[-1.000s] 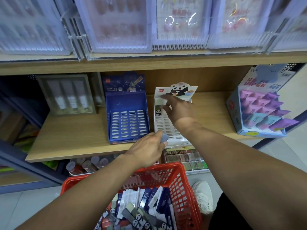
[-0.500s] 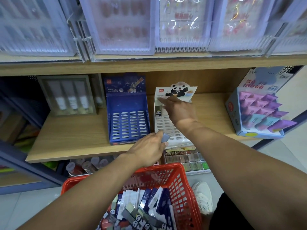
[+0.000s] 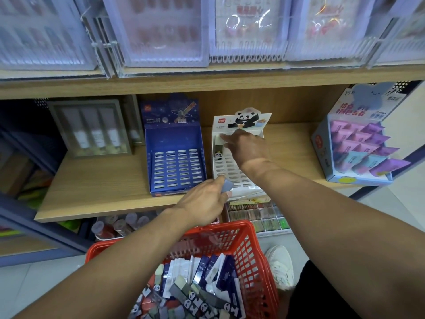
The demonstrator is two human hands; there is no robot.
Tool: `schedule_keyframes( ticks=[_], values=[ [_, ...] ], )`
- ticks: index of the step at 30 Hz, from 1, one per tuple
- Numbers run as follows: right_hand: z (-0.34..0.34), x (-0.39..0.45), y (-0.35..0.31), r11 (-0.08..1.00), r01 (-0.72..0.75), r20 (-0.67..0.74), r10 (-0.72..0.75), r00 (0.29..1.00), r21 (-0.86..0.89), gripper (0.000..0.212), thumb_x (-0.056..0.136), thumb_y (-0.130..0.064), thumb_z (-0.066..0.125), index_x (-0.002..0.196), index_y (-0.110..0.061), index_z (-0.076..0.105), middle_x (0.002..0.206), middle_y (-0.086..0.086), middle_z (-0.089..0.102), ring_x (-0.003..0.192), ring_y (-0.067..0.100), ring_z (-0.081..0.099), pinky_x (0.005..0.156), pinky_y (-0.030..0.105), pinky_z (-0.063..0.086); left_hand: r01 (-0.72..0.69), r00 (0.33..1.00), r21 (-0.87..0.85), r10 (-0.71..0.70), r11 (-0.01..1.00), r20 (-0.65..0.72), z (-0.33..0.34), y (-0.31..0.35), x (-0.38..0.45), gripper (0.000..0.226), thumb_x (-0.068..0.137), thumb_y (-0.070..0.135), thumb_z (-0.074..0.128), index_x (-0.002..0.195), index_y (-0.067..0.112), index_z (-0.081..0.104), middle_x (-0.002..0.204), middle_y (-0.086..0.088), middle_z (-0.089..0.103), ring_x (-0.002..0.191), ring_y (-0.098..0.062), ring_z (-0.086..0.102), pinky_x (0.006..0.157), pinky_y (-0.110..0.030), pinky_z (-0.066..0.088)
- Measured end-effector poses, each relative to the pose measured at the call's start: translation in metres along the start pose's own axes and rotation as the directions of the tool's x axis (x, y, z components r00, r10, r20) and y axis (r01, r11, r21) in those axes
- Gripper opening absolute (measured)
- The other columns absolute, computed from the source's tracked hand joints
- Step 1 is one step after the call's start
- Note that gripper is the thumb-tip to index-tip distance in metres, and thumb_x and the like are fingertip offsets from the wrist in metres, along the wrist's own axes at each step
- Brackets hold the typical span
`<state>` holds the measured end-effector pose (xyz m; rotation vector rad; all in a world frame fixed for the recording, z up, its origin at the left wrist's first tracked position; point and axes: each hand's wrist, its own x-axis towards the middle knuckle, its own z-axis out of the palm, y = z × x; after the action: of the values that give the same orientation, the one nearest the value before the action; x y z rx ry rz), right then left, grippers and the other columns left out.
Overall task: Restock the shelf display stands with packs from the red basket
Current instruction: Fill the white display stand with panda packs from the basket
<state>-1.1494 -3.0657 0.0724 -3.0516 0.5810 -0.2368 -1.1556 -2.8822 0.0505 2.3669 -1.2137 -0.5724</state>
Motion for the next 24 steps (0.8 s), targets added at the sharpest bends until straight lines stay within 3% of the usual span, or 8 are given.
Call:
schedule_keyframes(
  ticks=[4,6,9,11,15,18,21,24],
  values=[
    [-0.012,-0.008,0.006,0.997,-0.002,-0.021,0.004,1.0,0.076,0.035,0.105,-0.039,0.045,0.139,-0.041,0.053,0.129,-0.004,0.064,0.105,0.023,0.066,0.077,0.03,0.048,0.036,0.991,-0.221,-0.063,0.975,-0.119,-0.004,0.003,0.003,0.027,0.103,0.048,0.044,0.111,0.023,0.05,0.086,0.004,0.059,0.07,-0.012,0.056,0.058,-0.032,0.04],
    [-0.021,-0.018,0.006,0.944,-0.051,-0.026,0.063,0.998,0.325,0.024,0.101,-0.04,0.054,0.121,-0.038,0.068,0.116,-0.012,0.07,0.093,0.013,0.069,0.076,0.03,0.053,0.027,0.962,-0.427,-0.139,0.904,-0.233,-0.007,0.005,0.006,0.026,0.098,0.049,0.056,0.109,0.026,0.062,0.088,0.007,0.07,0.073,-0.013,0.065,0.062,-0.034,0.05],
    [-0.039,-0.034,0.002,0.576,-0.228,0.241,0.055,0.969,0.785,0.029,0.095,-0.042,0.065,0.094,-0.015,0.076,0.082,-0.004,0.075,0.061,0.006,0.067,0.059,0.027,0.054,0.013,0.918,-0.652,-0.268,0.758,-0.293,-0.012,0.009,0.009,0.021,0.088,0.048,0.07,0.095,0.028,0.071,0.08,0.003,0.076,0.079,-0.023,0.073,0.075,-0.047,0.059],
    [-0.048,-0.043,0.003,0.483,-0.282,0.337,-0.031,0.941,0.829,0.037,0.092,-0.041,0.069,0.094,-0.005,0.074,0.082,0.012,0.075,0.058,0.014,0.066,0.055,0.027,0.052,0.01,0.907,-0.733,-0.315,0.68,-0.28,-0.013,0.012,0.009,0.021,0.086,0.04,0.077,0.094,0.022,0.07,0.078,0.0,0.077,0.08,-0.025,0.074,0.08,-0.049,0.059],
    [-0.05,-0.051,0.009,0.505,-0.229,0.328,-0.114,0.938,0.832,0.02,0.087,-0.024,0.077,0.096,-0.007,0.075,0.086,0.015,0.074,0.066,0.015,0.067,0.053,0.024,0.051,0.026,0.904,-0.742,-0.332,0.67,-0.269,-0.011,0.013,0.011,0.024,0.083,0.037,0.08,0.095,0.02,0.066,0.08,-0.001,0.077,0.077,-0.017,0.074,0.074,-0.039,0.057],
    [-0.045,-0.048,0.013,0.464,-0.249,0.295,-0.028,0.955,0.85,0.007,0.089,-0.014,0.075,0.093,-0.008,0.072,0.077,0.003,0.072,0.066,0.012,0.067,0.057,0.027,0.054,0.052,0.892,-0.688,-0.343,0.724,-0.294,-0.007,0.014,0.012,0.034,0.085,0.044,0.077,0.106,0.022,0.062,0.092,0.005,0.075,0.08,-0.006,0.069,0.073,-0.031,0.056],
    [-0.042,-0.037,0.025,0.287,-0.252,0.191,0.224,0.956,0.924,0.01,0.087,-0.015,0.075,0.086,-0.011,0.066,0.078,0.005,0.067,0.069,0.022,0.063,0.068,0.038,0.053,0.058,0.898,-0.374,-0.211,0.925,-0.385,0.003,0.009,0.009,0.046,0.091,0.046,0.068,0.13,0.026,0.055,0.129,0.007,0.063,0.119,-0.011,0.059,0.1,-0.033,0.05],
    [-0.038,-0.034,0.034,0.527,-0.212,0.05,0.304,0.951,0.823,0.015,0.092,-0.016,0.066,0.107,-0.015,0.066,0.089,0.002,0.068,0.083,0.023,0.066,0.082,0.039,0.056,-0.078,0.966,0.082,0.096,0.994,-0.241,0.013,0.002,0.004,0.06,0.094,0.044,0.063,0.148,0.031,0.041,0.157,0.006,0.039,0.147,-0.015,0.031,0.122,-0.04,0.026]
  ],
)
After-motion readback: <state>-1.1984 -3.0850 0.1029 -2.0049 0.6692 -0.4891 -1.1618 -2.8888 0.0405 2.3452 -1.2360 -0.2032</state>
